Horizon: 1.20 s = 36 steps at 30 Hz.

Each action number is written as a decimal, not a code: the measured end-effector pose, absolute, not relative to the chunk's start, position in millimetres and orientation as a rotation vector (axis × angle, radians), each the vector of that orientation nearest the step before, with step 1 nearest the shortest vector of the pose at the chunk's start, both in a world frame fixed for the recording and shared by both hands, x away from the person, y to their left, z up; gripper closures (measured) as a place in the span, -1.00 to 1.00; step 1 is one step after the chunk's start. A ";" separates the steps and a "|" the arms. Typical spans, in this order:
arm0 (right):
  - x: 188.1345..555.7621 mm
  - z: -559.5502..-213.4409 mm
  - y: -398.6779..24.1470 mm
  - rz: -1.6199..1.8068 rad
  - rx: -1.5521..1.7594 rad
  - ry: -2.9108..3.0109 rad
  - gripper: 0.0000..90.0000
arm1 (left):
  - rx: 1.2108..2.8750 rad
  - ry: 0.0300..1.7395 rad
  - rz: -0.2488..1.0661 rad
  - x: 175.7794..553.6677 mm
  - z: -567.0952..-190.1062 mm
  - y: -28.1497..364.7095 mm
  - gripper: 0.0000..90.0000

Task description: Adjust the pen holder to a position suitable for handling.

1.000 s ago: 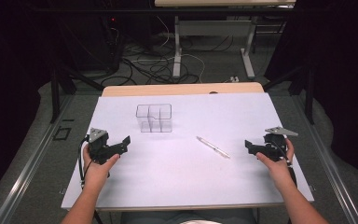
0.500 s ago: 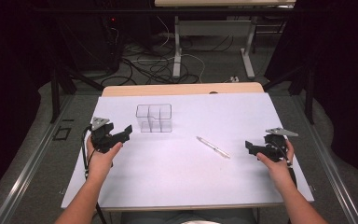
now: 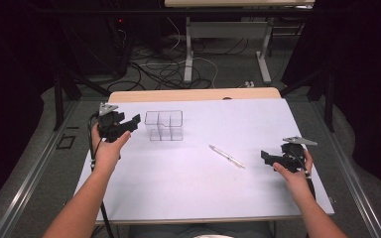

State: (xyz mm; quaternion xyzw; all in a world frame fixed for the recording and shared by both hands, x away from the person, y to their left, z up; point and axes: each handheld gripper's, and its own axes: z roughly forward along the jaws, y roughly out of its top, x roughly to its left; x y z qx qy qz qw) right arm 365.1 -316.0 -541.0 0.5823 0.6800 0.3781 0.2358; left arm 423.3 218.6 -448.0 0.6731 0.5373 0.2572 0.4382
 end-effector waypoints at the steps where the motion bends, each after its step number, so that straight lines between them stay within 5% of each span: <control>1: 365.2 -541.3 -315.9 1.032 1.599 1.868 -0.84 | 1.684 1.334 0.666 426.2 -447.3 217.4 -0.19; 11: 365.2 -543.1 -315.7 1.031 1.614 1.875 -0.82 | 1.754 1.378 0.591 451.2 -443.1 209.0 0.10; 29: 366.1 -545.6 -315.5 1.027 1.619 1.887 -0.80 | 1.856 1.520 0.550 479.8 -444.5 193.9 0.95; 36: 367.1 -547.1 -314.9 1.026 1.615 1.901 -0.79 | 1.871 1.564 0.479 488.4 -454.3 188.5 1.00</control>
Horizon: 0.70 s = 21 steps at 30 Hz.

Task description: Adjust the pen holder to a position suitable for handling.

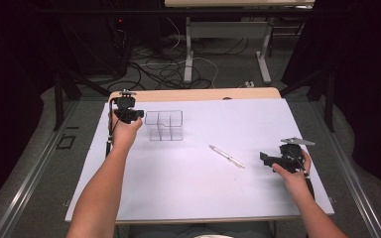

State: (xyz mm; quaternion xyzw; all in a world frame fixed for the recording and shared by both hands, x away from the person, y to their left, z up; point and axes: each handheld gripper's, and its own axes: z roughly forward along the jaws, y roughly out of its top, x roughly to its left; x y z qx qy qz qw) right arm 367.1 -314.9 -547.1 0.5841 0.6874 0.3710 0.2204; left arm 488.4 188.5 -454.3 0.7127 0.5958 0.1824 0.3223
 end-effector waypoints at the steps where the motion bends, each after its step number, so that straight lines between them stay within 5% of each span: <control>1: 367.1 -547.0 -314.8 1.025 1.615 1.901 -0.79 | 1.877 1.571 0.475 489.7 -455.8 186.6 1.00; 21: 367.8 -546.4 -314.3 1.027 1.607 1.905 -0.78 | 1.926 1.589 0.461 490.8 -471.7 183.6 1.00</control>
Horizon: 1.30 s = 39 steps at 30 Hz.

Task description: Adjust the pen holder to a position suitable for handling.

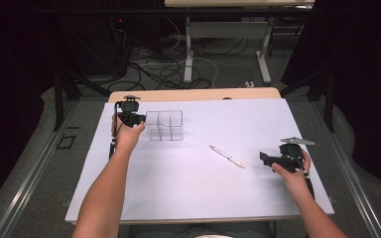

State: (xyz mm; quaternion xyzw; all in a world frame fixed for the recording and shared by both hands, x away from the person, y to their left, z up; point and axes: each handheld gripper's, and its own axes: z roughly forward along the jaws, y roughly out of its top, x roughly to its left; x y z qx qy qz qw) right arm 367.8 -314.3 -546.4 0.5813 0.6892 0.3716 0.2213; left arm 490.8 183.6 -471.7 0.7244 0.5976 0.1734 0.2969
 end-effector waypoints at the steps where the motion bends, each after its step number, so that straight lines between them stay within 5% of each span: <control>1: 367.9 -546.6 -314.1 1.026 1.606 1.905 -0.78 | 1.912 1.580 0.464 490.3 -473.2 184.7 1.00; 19: 370.1 -547.4 -311.8 1.026 1.603 1.915 -0.78 | 1.916 1.553 0.459 486.9 -474.1 173.9 1.00; 39: 370.0 -548.3 -311.8 1.025 1.598 1.923 -0.78 | 1.903 1.480 0.368 482.1 -477.4 112.8 1.00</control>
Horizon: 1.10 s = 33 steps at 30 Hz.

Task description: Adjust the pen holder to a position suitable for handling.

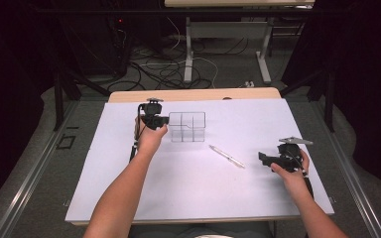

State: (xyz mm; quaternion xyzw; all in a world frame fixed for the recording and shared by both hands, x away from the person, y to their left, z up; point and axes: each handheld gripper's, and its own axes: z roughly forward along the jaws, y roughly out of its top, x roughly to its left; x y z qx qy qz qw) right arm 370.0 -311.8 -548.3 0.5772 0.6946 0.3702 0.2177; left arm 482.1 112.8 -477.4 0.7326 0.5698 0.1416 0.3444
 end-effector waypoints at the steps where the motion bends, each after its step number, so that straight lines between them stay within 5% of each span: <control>1: 370.1 -548.4 -311.8 1.025 1.600 1.922 -0.78 | 1.907 1.482 0.362 481.6 -477.2 111.1 1.00; 33: 369.9 -549.5 -311.5 1.021 1.597 1.930 -0.77 | 1.882 1.464 0.286 481.3 -479.4 90.8 0.96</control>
